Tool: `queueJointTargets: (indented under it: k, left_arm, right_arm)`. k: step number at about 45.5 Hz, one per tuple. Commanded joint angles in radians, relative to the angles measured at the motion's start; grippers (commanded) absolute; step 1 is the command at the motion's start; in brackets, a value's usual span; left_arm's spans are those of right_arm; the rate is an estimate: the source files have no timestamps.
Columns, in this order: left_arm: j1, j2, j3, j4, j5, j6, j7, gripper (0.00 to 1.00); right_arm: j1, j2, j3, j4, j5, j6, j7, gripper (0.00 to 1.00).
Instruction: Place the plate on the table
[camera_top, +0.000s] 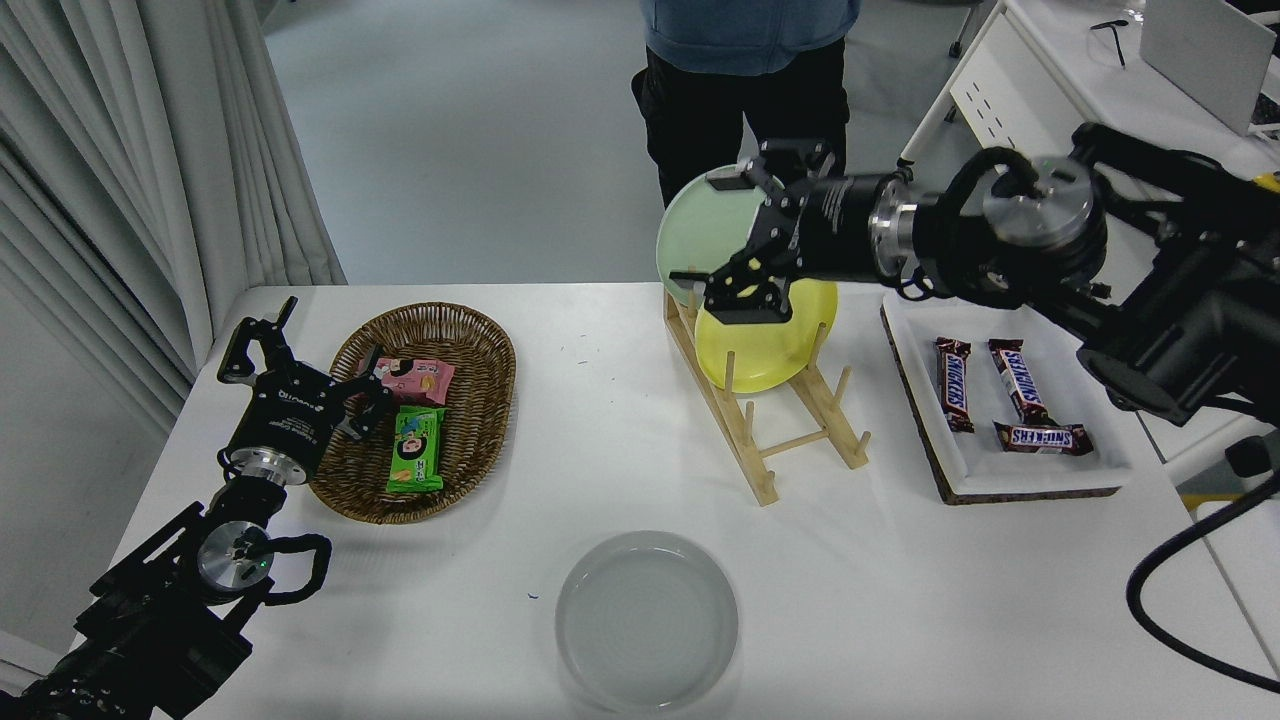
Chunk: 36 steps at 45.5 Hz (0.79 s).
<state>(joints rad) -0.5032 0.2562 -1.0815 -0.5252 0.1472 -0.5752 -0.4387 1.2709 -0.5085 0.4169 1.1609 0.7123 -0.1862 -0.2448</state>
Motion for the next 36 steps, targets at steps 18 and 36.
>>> queueJointTargets:
  k: [18, 36]
  left_arm:
    - [0.0, 0.0, 0.0, -0.001, 0.0, 0.0, 0.0, 1.0]
    - [0.0, 0.0, 0.0, 0.001, 0.0, 0.0, 0.0, 1.0]
  right_arm:
    - [-0.367, 0.005, 0.364, -0.231, -0.378, 0.177, 0.47, 1.0]
    - [-0.522, 0.153, 0.549, -0.49, -0.6, 0.27, 0.538, 1.0]
